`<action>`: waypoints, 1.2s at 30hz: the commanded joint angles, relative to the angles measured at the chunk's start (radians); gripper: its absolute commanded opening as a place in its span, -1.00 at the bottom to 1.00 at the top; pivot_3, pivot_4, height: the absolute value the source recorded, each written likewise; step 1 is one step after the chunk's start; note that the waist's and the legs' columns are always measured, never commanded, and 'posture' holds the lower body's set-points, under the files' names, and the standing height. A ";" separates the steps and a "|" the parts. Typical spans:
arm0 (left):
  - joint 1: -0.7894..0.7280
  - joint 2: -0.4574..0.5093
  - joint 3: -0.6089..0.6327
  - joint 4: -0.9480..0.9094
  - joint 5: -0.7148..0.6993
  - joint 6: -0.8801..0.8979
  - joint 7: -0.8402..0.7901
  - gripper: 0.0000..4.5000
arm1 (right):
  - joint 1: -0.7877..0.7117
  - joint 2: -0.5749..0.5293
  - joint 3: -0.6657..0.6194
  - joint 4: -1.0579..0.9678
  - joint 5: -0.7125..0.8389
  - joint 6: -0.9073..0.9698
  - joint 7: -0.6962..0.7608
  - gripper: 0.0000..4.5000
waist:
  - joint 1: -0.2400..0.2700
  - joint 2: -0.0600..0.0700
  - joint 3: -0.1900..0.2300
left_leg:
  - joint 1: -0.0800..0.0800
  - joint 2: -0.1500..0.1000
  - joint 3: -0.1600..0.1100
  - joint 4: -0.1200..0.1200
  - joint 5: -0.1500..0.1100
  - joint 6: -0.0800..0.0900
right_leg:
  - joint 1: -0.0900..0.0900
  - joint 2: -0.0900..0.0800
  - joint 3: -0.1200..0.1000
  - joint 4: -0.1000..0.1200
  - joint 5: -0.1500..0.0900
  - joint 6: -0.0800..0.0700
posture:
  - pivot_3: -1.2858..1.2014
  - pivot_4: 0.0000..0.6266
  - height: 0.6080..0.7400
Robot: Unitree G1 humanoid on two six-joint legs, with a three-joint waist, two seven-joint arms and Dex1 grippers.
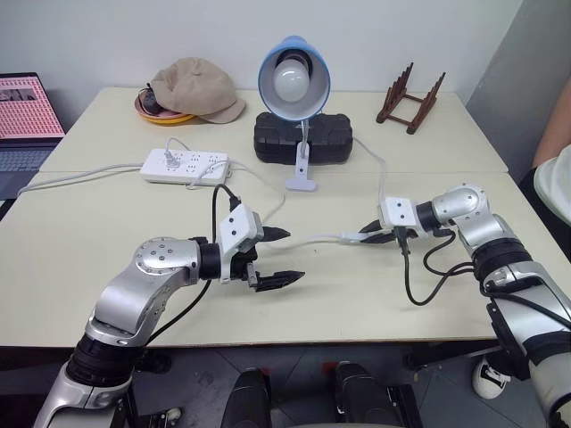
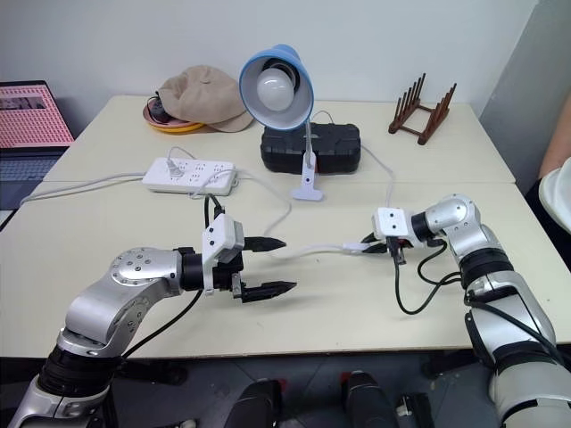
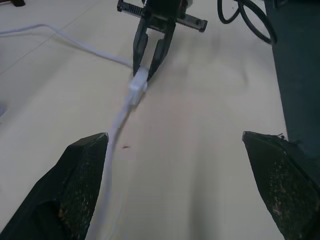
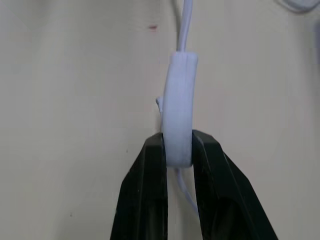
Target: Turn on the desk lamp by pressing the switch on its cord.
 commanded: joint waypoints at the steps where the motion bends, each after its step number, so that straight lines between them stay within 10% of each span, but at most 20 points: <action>1: 0.013 -0.050 0.086 -0.055 -0.180 0.171 0.073 1.00 | 0.072 -0.027 -0.112 -0.307 0.203 0.495 0.010 -0.84 | 0.001 0.000 0.000 | 0.000 0.000 0.000 0.000 0.000 0.000 | 0.000 0.000 0.000 0.000 0.000 0.001 | 0.03 -0.52 1.00; 11: -0.142 -0.162 0.174 0.121 -0.477 0.456 0.142 1.00 | 0.161 -0.047 -0.250 -0.832 0.611 1.283 -0.120 -0.84 | 0.001 0.001 0.000 | 0.000 -0.001 -0.002 0.002 0.000 0.000 | -0.001 0.000 -0.001 0.002 -0.002 -0.003 | 0.03 -0.52 1.00; 28: -0.293 -0.190 0.129 0.231 -0.520 0.503 0.103 1.00 | 0.207 -0.089 -0.238 -0.954 0.716 1.346 -0.196 -0.84 | 0.001 0.001 0.000 | -0.005 -0.001 -0.002 -0.002 -0.001 0.000 | -0.004 0.000 -0.002 -0.003 0.000 0.003 | 0.03 -0.52 1.00; 36: -0.290 -0.195 0.110 0.227 -0.502 0.483 0.095 0.35 | 0.193 -0.088 -0.238 -0.971 0.762 1.369 -0.212 -0.84 | 0.001 0.001 0.000 | -0.005 -0.001 -0.002 -0.002 -0.001 0.000 | -0.004 0.000 -0.002 -0.003 -0.002 0.000 | 0.03 -0.52 1.00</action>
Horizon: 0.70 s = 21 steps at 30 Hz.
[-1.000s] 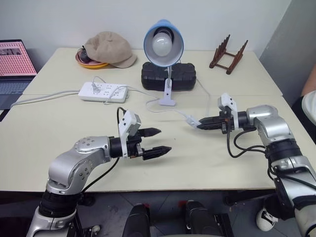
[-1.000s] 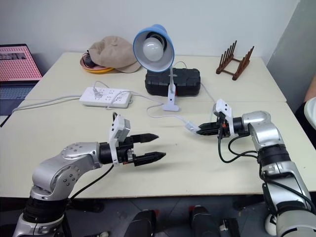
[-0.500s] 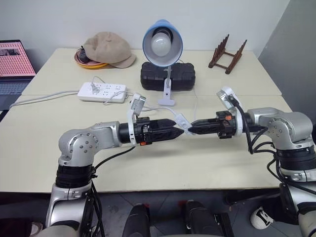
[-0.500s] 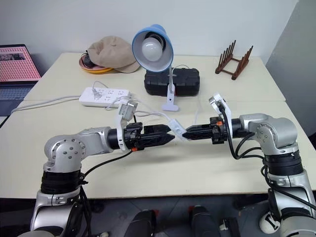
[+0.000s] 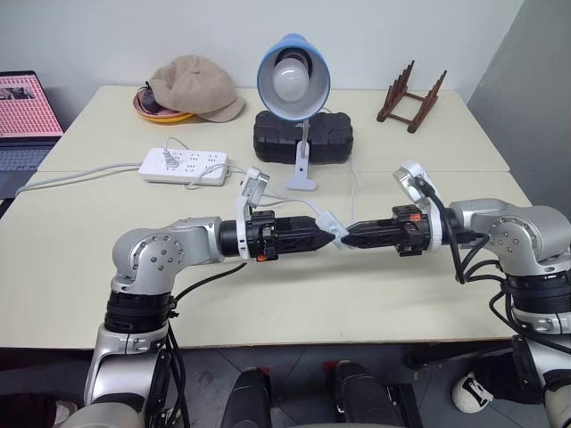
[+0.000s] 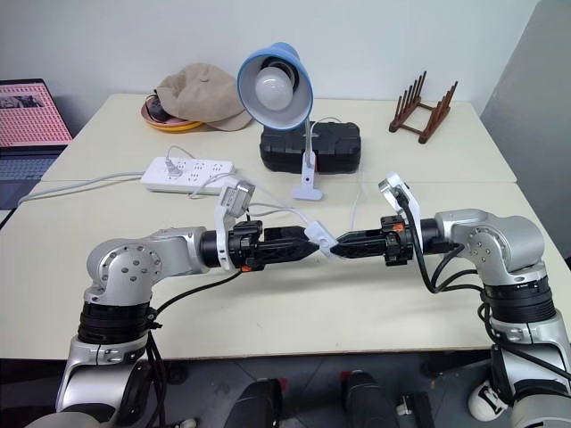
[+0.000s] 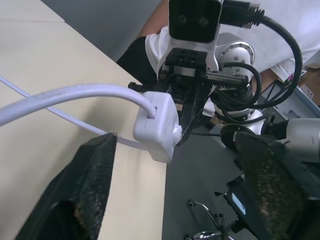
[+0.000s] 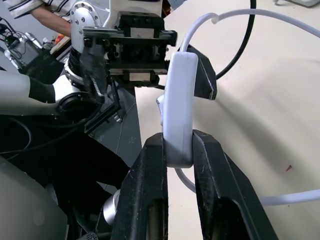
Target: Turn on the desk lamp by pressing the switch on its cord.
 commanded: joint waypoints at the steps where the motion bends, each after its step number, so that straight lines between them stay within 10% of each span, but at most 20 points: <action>1: -0.015 -0.006 0.002 -0.010 -0.001 -0.020 -0.008 0.24 | -0.021 -0.006 -0.023 -0.040 0.052 0.013 -0.003 -0.84 | 0.000 0.000 0.000 | 0.000 0.000 0.000 0.000 0.000 0.000 | 0.000 0.000 0.000 0.000 0.000 0.000 | 0.03 -0.52 1.00; 11: -0.010 -0.008 0.011 -0.013 -0.014 -0.016 0.003 -0.62 | -0.023 -0.005 -0.011 -0.048 0.076 0.011 -0.019 -0.84 | 0.000 0.000 0.000 | -0.001 0.000 0.000 0.000 0.000 0.000 | 0.000 0.000 0.000 -0.001 0.000 0.000 | 0.03 -0.52 1.00; 21: 0.005 -0.011 0.012 -0.026 -0.012 -0.025 0.023 -0.75 | -0.015 -0.013 0.007 -0.045 0.063 -0.028 -0.019 -0.84 | 0.000 0.000 0.000 | -0.002 0.000 0.000 0.000 0.000 0.000 | -0.002 0.000 0.000 -0.001 0.000 0.000 | 0.03 -0.52 1.00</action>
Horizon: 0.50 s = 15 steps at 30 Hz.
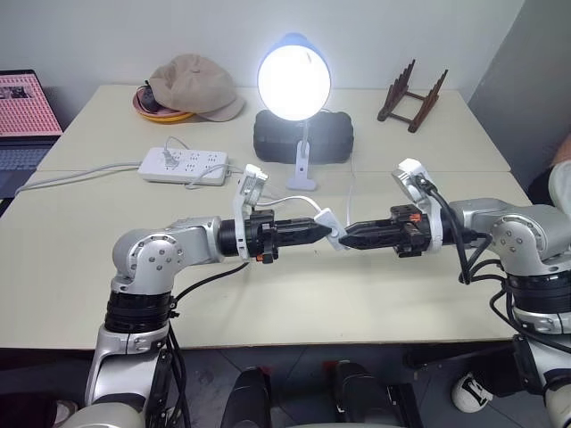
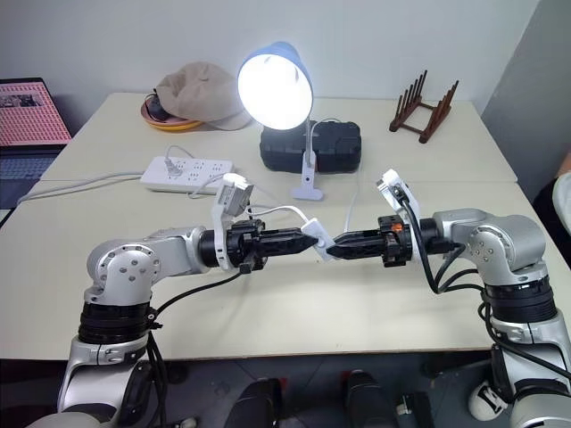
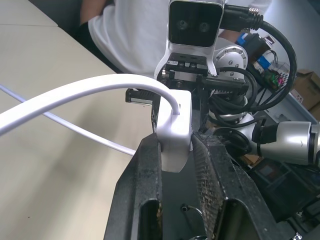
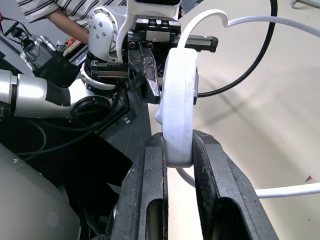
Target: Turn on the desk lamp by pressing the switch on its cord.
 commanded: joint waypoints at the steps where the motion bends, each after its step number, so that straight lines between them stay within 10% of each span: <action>1: 0.008 -0.003 -0.005 -0.032 0.016 -0.028 0.010 -0.60 | -0.014 -0.007 0.003 -0.032 0.002 -0.029 -0.004 -0.84 | 0.000 0.000 0.000 | 0.000 0.000 0.000 0.000 0.000 0.000 | 0.000 0.000 0.000 0.000 0.000 0.000 | 0.03 -0.52 1.00; 10: 0.120 0.132 -0.027 -0.115 0.100 -0.088 -0.041 0.31 | -0.051 -0.008 0.048 0.046 -0.067 -0.114 0.006 -0.84 | -0.004 0.000 0.000 | 0.000 0.000 0.000 0.000 0.000 0.000 | -0.001 0.000 0.000 0.000 0.000 -0.001 | 0.03 -0.52 1.00; 15: 0.219 0.223 -0.026 -0.218 0.301 -0.318 -0.016 0.76 | -0.082 0.009 0.231 0.205 -0.374 -0.408 -0.056 -0.84 | -0.003 0.000 0.000 | 0.000 0.000 0.001 -0.001 0.000 0.000 | -0.002 0.000 0.001 0.000 -0.001 -0.002 | 0.03 -0.52 1.00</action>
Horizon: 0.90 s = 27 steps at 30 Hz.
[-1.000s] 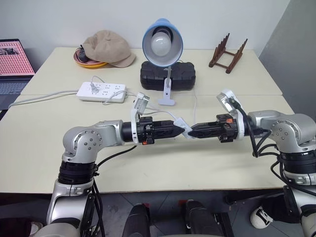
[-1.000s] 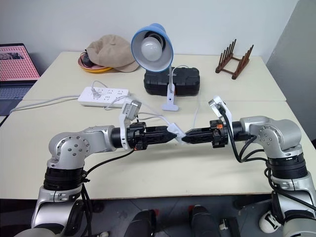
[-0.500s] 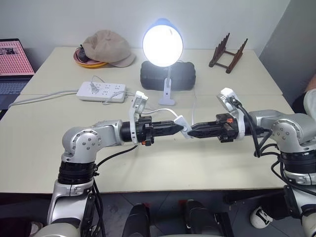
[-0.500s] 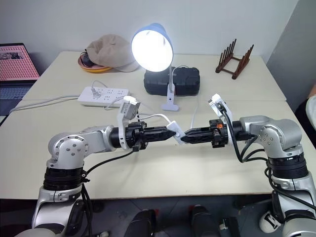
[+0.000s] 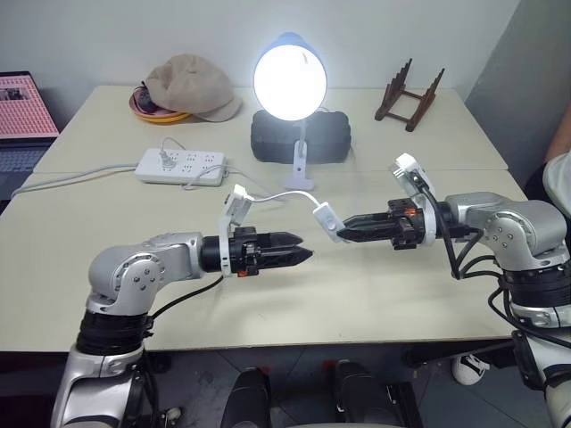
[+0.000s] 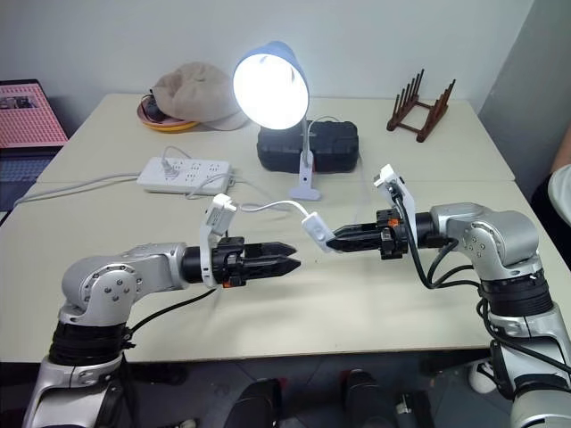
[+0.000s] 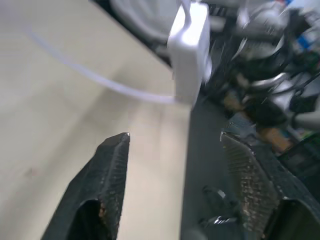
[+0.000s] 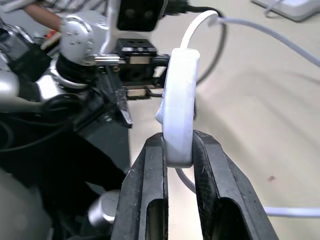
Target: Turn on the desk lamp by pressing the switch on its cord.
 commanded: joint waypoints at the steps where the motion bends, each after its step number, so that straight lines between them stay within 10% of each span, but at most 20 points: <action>1: 0.030 0.041 0.012 -0.102 0.153 -0.199 0.024 0.85 | -0.040 0.010 0.151 0.135 -0.267 -0.275 -0.045 -0.84 | 0.003 0.000 0.000 | -0.001 0.000 0.000 0.000 0.000 0.000 | -0.001 0.000 0.000 0.000 0.000 0.000 | 0.03 -0.52 1.00; 12: 0.107 0.115 -0.005 -0.171 0.344 -0.383 0.030 0.98 | -0.119 0.070 0.300 0.443 -0.590 -0.686 -0.031 -0.84 | 0.007 0.000 0.000 | -0.007 0.000 0.001 -0.002 0.000 0.000 | -0.008 0.000 0.000 0.000 0.003 0.005 | 0.03 -0.52 1.00; 27: -0.010 0.226 -0.015 0.019 0.402 -0.409 -0.119 1.00 | 0.223 -0.177 -0.133 -0.244 -0.275 -0.245 -0.009 0.81 | 0.028 0.000 0.001 | -0.007 0.000 0.000 -0.002 0.000 0.000 | -0.007 0.000 -0.001 0.001 0.001 0.002 | 0.03 -0.52 1.00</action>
